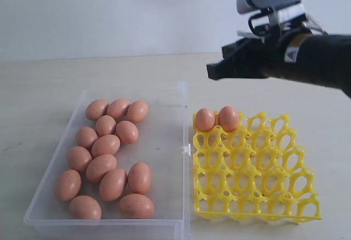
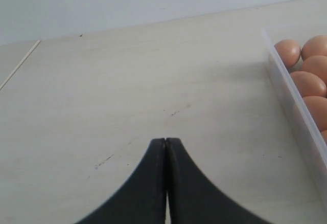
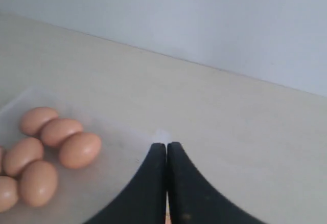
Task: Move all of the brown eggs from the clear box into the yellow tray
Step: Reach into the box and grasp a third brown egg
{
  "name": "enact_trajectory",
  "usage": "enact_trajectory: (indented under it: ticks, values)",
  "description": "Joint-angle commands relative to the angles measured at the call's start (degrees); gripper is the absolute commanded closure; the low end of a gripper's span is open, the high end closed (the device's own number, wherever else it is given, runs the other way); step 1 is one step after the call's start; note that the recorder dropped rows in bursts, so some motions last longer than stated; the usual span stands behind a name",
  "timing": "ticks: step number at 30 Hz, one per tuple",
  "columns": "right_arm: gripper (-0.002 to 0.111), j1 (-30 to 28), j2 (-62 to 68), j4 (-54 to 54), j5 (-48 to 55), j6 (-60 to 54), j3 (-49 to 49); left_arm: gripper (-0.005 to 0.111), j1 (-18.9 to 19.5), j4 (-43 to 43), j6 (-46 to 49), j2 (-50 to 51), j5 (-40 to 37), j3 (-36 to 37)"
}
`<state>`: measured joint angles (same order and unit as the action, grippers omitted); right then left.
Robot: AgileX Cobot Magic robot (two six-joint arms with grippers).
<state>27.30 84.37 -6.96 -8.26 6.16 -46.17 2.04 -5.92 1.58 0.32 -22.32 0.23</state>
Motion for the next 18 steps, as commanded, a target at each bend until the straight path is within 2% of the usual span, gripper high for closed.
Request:
enact_trajectory:
  ticks: [1,5,10,14,18]
  values:
    - [0.108,6.59,0.04,-0.55,14.19,0.14,-9.40,0.107,-0.33,0.14,-0.29,-0.32,0.52,-0.23]
    - [0.108,13.71,6.10,2.83,23.47,-0.63,-17.24,0.107,-0.33,0.14,-0.29,-0.32,0.52,-0.23]
    - [0.105,18.04,16.63,13.75,38.17,-6.70,-28.73,0.107,-0.33,0.14,-0.29,-0.32,0.52,-0.23]
    - [0.086,19.91,25.64,16.61,48.09,-7.64,-37.50,0.107,-0.33,0.14,-0.29,-0.32,0.52,-0.23]
    - [0.059,20.04,32.20,14.68,49.64,-7.36,-44.34,0.107,-0.33,0.14,-0.29,-0.32,0.52,-0.23]
